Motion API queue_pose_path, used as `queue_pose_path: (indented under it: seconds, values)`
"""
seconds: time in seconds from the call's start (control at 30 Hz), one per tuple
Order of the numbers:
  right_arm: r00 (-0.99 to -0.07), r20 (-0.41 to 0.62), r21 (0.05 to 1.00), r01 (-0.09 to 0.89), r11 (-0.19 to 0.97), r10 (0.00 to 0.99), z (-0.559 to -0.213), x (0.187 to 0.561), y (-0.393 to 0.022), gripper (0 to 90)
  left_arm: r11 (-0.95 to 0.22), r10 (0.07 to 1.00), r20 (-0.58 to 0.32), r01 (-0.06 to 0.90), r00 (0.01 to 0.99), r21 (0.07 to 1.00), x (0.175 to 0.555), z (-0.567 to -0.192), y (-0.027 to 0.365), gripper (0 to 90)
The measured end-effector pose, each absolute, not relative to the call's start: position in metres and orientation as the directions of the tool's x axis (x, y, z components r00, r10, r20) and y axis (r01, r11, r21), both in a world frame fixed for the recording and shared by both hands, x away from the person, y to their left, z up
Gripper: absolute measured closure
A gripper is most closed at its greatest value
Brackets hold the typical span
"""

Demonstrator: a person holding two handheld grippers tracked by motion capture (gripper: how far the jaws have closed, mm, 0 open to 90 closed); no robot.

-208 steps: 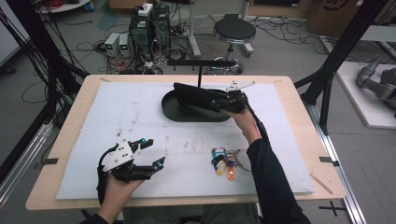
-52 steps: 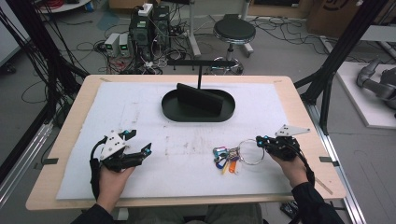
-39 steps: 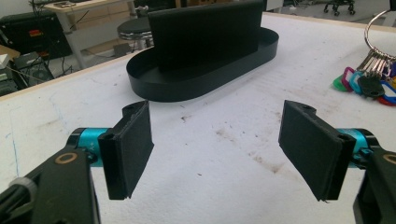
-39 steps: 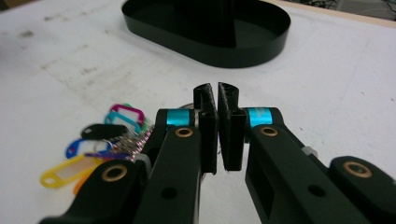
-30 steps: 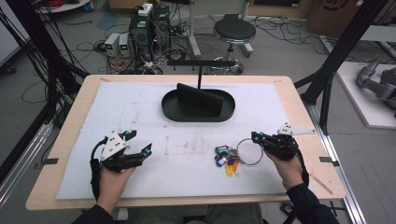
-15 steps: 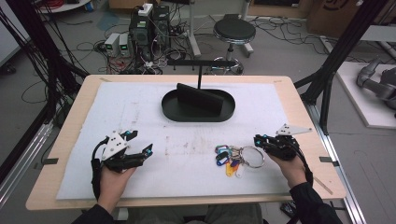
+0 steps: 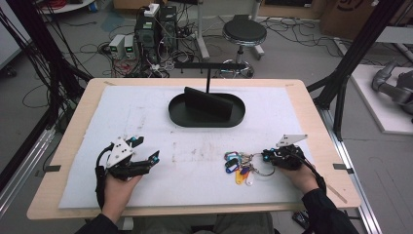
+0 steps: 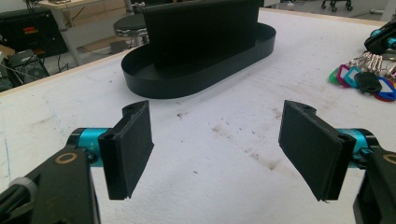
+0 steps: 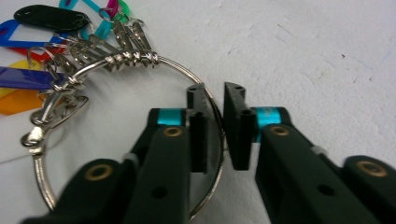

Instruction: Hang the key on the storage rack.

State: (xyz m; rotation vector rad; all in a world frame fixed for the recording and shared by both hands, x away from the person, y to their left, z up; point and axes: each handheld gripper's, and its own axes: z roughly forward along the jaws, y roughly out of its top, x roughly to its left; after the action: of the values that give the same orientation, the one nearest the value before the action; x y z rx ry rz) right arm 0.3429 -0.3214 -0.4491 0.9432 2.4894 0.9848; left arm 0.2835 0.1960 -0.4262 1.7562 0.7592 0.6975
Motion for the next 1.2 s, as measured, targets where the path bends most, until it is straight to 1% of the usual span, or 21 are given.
queue_pose_path:
  seconds: [0.07, 0.2, 0.4, 0.63, 0.93, 1.0, 1.1, 1.2]
  values:
    - [-0.738, -0.042, 0.688, 0.467, 0.555, 0.673, -0.448, 0.343, -0.320, 87.4, -0.248, 0.770, 0.095, 0.158, 0.631, 0.956, 0.283, -0.426, 0.195, 25.8]
    - [-0.711, -0.020, 0.699, 0.492, 0.518, 0.703, -0.445, 0.344, -0.322, 87.6, -0.248, 0.771, 0.097, 0.157, 0.629, 0.956, 0.283, -0.426, 0.195, 25.8]
    - [-0.653, 0.106, 0.788, 0.515, 0.337, 0.750, -0.431, 0.342, -0.340, 87.9, -0.246, 0.773, 0.094, 0.160, 0.627, 0.956, 0.283, -0.427, 0.196, 25.8]
    - [-0.636, 0.186, 0.816, 0.524, 0.243, 0.749, -0.426, 0.338, -0.338, 87.8, -0.251, 0.770, 0.097, 0.159, 0.631, 0.955, 0.284, -0.427, 0.194, 25.8]
    - [-0.651, 0.248, 0.843, 0.510, 0.171, 0.717, -0.420, 0.332, -0.328, 87.6, -0.246, 0.773, 0.094, 0.159, 0.628, 0.956, 0.284, -0.427, 0.195, 25.8]
    - [-0.659, 0.249, 0.849, 0.502, 0.168, 0.710, -0.419, 0.330, -0.326, 87.5, -0.249, 0.772, 0.097, 0.158, 0.628, 0.956, 0.284, -0.427, 0.194, 25.8]
    - [-0.680, 0.259, 0.859, 0.487, 0.158, 0.686, -0.416, 0.328, -0.322, 90.0, -0.248, 0.773, 0.095, 0.160, 0.628, 0.956, 0.284, -0.427, 0.194, 25.8]
    - [-0.696, 0.248, 0.853, 0.487, 0.188, 0.674, -0.416, 0.325, -0.313, 90.0, -0.248, 0.771, 0.094, 0.162, 0.630, 0.955, 0.284, -0.427, 0.194, 25.8]
